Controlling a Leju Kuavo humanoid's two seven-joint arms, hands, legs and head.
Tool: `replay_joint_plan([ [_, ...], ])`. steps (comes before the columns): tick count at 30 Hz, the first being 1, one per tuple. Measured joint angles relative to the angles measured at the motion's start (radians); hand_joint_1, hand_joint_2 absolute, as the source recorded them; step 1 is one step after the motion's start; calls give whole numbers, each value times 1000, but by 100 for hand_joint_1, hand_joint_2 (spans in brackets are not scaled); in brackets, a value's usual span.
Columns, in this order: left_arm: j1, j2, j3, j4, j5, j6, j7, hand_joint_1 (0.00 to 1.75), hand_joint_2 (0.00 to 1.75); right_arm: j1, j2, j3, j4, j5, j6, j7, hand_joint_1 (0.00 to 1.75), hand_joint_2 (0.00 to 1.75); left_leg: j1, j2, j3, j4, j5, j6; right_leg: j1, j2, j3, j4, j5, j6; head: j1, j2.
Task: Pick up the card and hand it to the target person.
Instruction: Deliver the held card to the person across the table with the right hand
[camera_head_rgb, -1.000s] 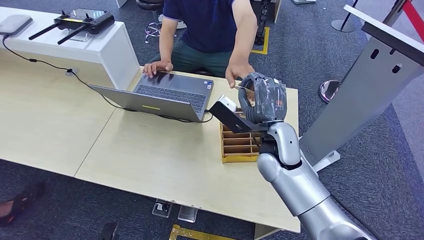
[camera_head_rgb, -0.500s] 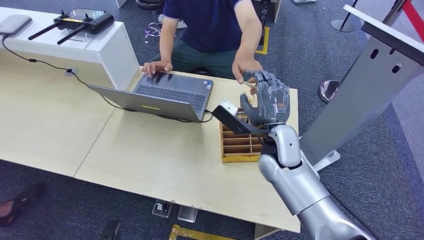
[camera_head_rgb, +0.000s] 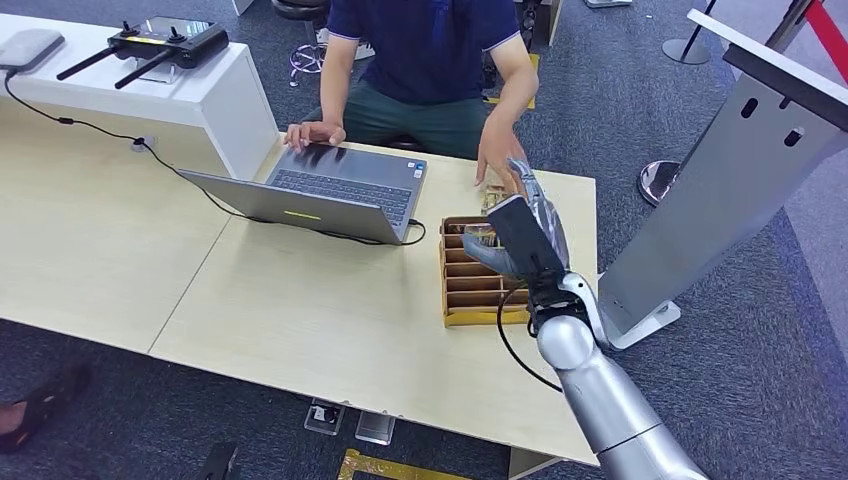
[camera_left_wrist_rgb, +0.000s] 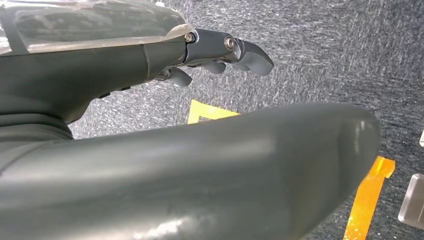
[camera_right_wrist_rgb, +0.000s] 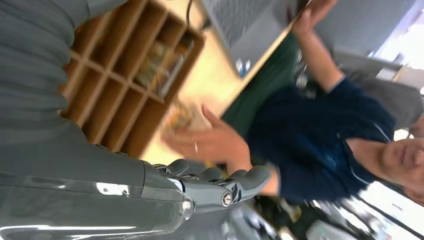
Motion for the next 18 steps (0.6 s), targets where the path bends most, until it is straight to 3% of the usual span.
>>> replay_joint_plan([
  [4,8,0,0,0,7,0,-5,0,0,83,-42,-48,-67,-210,73,-65,0,175,0,0,0,0,0,0,0,0,0,0,0,0,0,0],
  [10,14,1,0,0,17,3,-13,0,0,210,-110,-110,-171,-416,199,-158,0,175,0,0,0,0,0,0,0,0,0,-1,0,0,0,0],
  [18,16,4,1,0,36,10,-17,0,0,377,-178,-188,-285,-460,276,-229,0,175,0,0,0,0,-1,0,0,0,0,-1,0,0,-1,0],
])
